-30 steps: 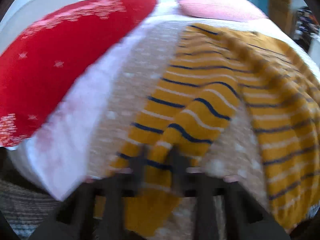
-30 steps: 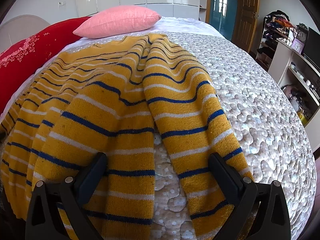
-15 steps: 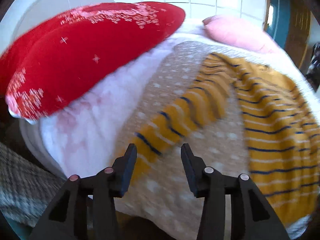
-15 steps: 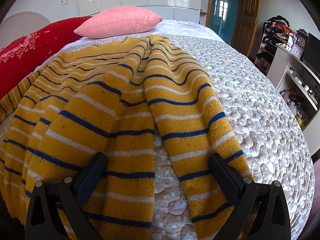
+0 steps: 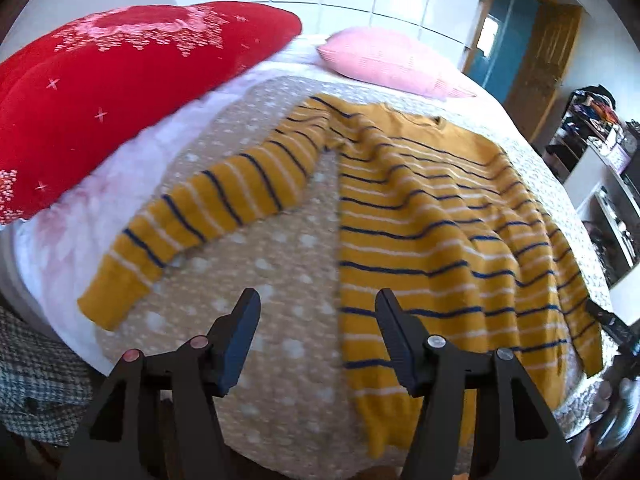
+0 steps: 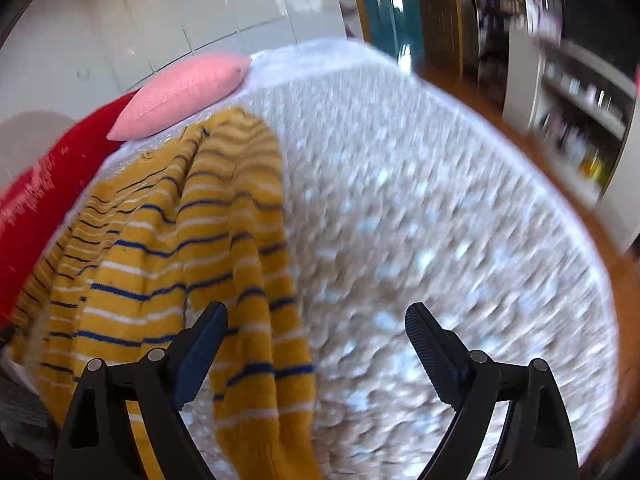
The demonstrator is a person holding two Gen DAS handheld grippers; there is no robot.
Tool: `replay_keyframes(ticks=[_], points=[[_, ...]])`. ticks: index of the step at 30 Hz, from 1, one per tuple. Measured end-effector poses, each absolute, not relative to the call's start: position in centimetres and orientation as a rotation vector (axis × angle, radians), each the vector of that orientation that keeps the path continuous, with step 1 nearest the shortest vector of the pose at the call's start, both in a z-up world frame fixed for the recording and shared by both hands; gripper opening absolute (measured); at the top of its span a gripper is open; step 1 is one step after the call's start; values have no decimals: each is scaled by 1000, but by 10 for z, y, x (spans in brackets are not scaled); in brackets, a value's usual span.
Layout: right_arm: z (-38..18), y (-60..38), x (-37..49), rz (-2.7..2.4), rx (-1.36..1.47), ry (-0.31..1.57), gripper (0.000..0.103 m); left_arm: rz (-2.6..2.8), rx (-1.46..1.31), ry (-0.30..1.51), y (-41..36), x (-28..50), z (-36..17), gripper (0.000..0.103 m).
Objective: Fold small clothes
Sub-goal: 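Grasp the sweater sleeve cuff with the right gripper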
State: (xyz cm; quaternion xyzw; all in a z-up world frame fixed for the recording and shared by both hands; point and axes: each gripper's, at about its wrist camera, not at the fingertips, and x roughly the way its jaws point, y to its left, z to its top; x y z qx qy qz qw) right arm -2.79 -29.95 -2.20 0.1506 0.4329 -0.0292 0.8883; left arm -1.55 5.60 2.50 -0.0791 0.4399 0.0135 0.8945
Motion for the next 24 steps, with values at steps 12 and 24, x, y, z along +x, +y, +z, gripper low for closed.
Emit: replay_keyframes(ticks=[12,24], points=[[-7,-320,-3,1,256,897,13,-5,-173,923,41,-16,12,59],[29,-446,43,-399,116,853,41,-4,-233,948,53,-15,-1,59]])
